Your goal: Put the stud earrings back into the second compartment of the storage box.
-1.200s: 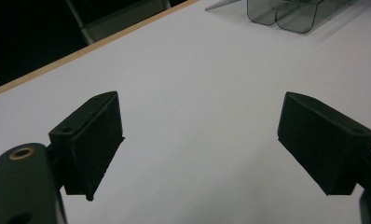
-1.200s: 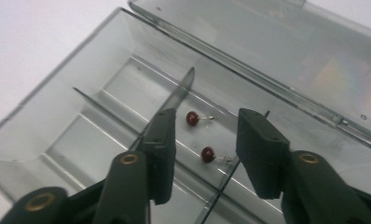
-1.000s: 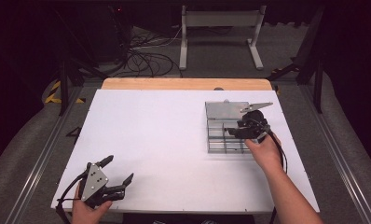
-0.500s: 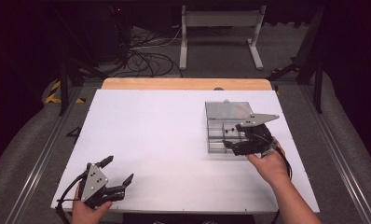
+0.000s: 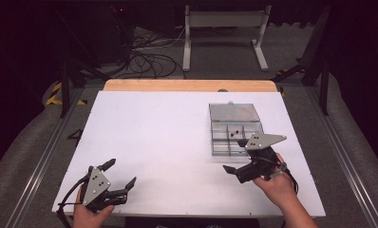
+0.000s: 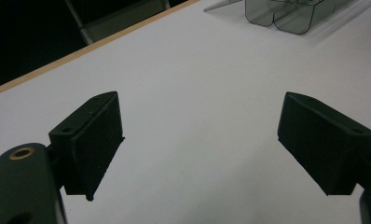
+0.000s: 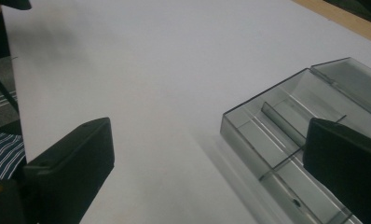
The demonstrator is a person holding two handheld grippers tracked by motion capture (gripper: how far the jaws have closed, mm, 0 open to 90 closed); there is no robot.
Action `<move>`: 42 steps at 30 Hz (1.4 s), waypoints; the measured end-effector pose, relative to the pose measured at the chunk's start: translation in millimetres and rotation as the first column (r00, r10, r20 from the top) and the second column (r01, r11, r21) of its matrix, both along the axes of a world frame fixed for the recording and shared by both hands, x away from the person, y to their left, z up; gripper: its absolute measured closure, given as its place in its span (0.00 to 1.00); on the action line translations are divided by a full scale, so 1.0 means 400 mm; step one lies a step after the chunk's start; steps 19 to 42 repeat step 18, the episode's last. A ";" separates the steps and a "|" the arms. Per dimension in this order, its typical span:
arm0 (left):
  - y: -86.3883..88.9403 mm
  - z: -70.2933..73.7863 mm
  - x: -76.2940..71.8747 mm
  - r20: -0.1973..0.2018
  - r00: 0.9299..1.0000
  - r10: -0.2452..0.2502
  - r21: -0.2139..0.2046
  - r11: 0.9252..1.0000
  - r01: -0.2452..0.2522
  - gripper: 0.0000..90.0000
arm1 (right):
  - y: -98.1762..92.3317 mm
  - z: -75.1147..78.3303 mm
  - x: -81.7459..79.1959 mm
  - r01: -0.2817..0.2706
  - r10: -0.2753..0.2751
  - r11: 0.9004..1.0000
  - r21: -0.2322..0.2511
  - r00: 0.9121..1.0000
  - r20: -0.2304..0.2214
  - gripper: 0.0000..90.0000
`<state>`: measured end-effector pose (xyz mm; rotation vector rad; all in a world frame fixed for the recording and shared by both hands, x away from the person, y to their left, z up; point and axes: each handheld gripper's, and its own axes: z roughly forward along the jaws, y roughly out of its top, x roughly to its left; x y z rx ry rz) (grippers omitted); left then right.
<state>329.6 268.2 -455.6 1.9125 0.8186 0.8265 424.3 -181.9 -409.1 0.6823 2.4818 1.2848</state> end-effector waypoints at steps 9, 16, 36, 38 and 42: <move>0.001 0.002 -0.002 0.008 1.000 0.004 -0.002 1.000 -0.004 0.16 | -0.030 -0.084 -0.040 -0.033 0.035 0.997 0.064 0.999 -0.028 0.00; -0.001 0.000 -0.001 0.004 1.000 0.004 0.003 1.000 -0.004 0.16 | -0.064 -0.164 -0.052 -0.024 0.031 0.997 0.073 0.995 -0.090 0.00; -0.002 -0.001 0.000 0.003 1.000 0.003 0.006 1.000 -0.003 0.16 | -0.070 -0.170 -0.052 -0.018 0.025 0.997 0.074 0.996 -0.090 0.00; -0.002 -0.001 0.000 0.003 1.000 0.003 0.006 1.000 -0.003 0.16 | -0.070 -0.170 -0.052 -0.018 0.025 0.997 0.074 0.996 -0.090 0.00; -0.002 -0.001 0.000 0.003 1.000 0.003 0.006 1.000 -0.003 0.16 | -0.070 -0.170 -0.052 -0.018 0.025 0.997 0.074 0.996 -0.090 0.00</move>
